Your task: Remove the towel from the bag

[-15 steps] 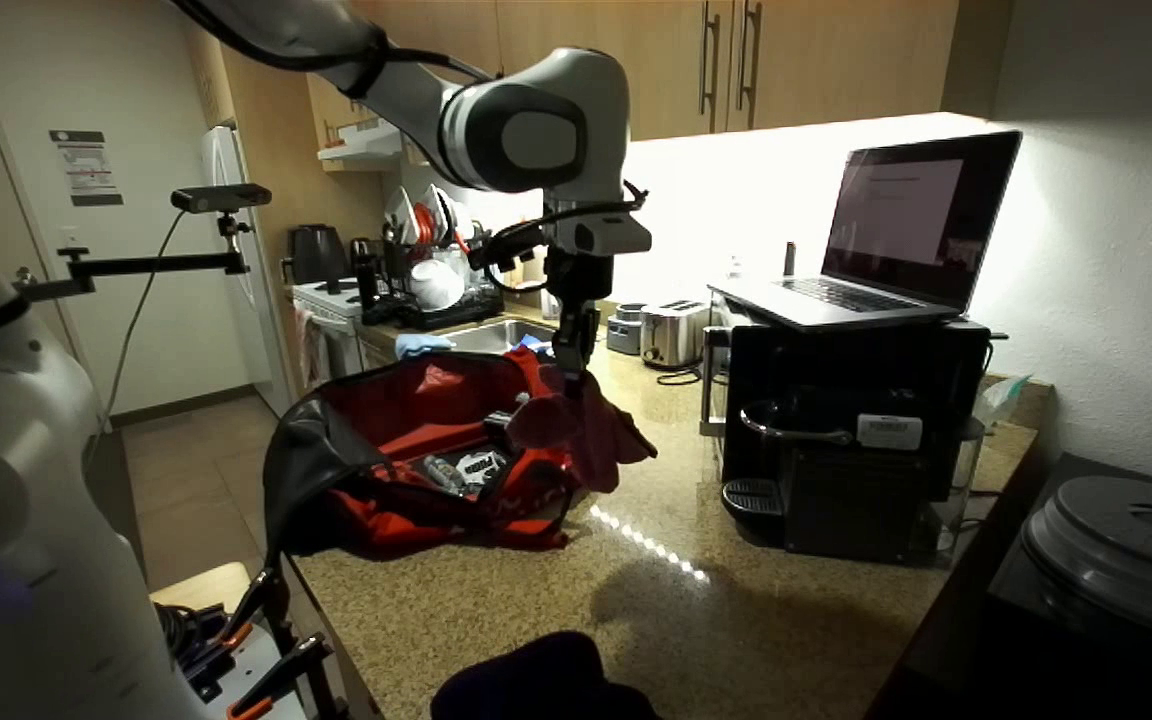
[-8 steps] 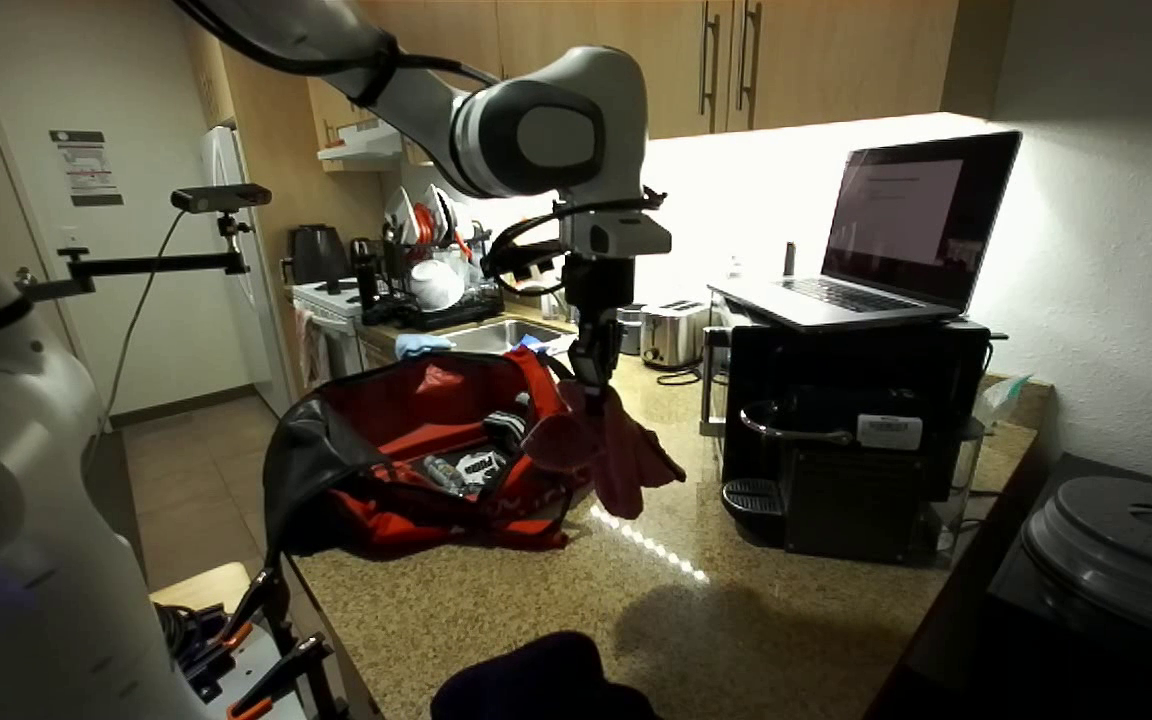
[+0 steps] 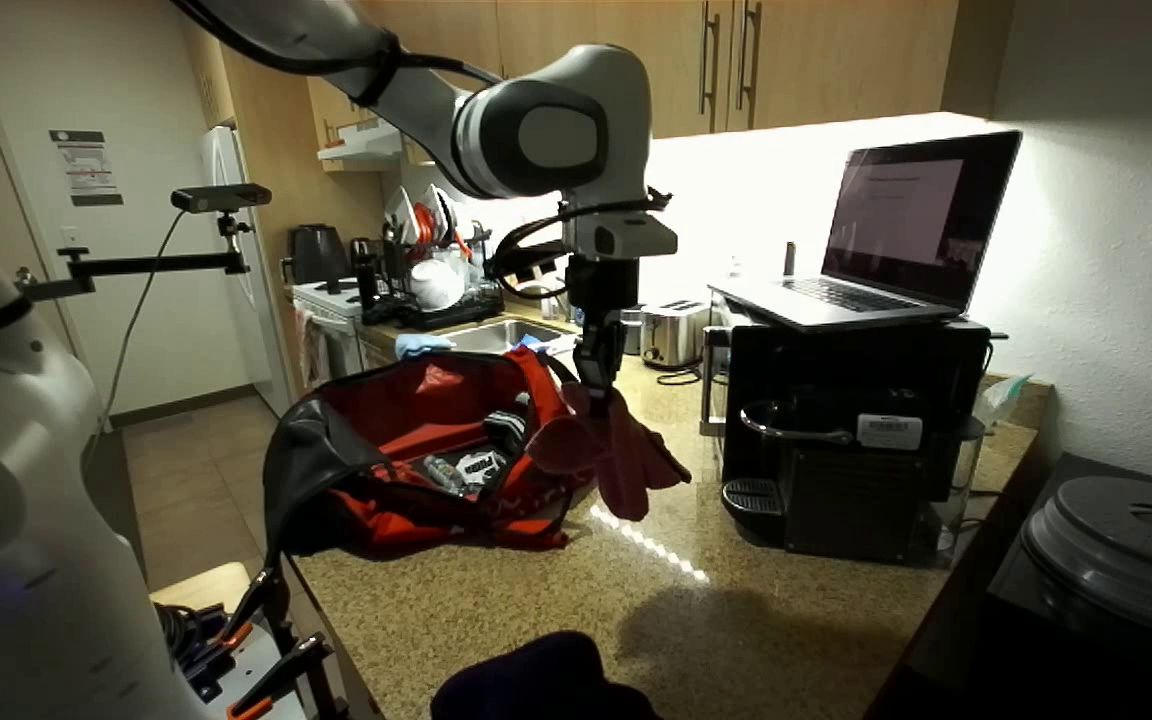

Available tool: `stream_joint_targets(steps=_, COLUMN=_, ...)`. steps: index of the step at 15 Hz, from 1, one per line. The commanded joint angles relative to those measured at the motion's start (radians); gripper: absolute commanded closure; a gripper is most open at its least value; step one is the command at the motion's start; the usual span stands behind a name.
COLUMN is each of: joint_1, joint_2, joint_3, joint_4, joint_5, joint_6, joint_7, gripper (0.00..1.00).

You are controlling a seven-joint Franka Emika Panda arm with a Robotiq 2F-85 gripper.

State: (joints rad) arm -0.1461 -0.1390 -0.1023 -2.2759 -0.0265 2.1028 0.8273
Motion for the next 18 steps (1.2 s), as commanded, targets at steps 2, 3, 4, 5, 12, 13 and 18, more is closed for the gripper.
stream_joint_targets(steps=2, joint_1=-0.015, joint_2=-0.048, joint_3=-0.016, joint_4=-0.065, joint_5=-0.020, joint_6=0.026, joint_7=-0.093, gripper=0.97)
stream_joint_targets(steps=3, joint_1=-0.017, joint_2=-0.054, joint_3=-0.020, joint_4=-0.073, joint_5=-0.023, joint_6=0.025, joint_7=-0.110, gripper=0.97)
stream_joint_targets(steps=4, joint_1=-0.020, joint_2=-0.062, joint_3=-0.024, joint_4=-0.082, joint_5=-0.026, joint_6=0.022, joint_7=-0.130, gripper=0.97)
stream_joint_targets(steps=5, joint_1=-0.023, joint_2=-0.069, joint_3=-0.029, joint_4=-0.089, joint_5=-0.027, joint_6=0.018, joint_7=-0.155, gripper=0.97)
stream_joint_targets(steps=12, joint_1=-0.061, joint_2=-0.132, joint_3=-0.053, joint_4=-0.144, joint_5=-0.056, joint_6=0.003, joint_7=-0.304, gripper=0.96)
stream_joint_targets(steps=13, joint_1=-0.068, joint_2=-0.138, joint_3=-0.055, joint_4=-0.149, joint_5=-0.059, joint_6=0.000, joint_7=-0.321, gripper=0.96)
stream_joint_targets(steps=18, joint_1=-0.091, joint_2=-0.162, joint_3=-0.064, joint_4=-0.171, joint_5=-0.066, joint_6=-0.021, joint_7=-0.425, gripper=0.96)
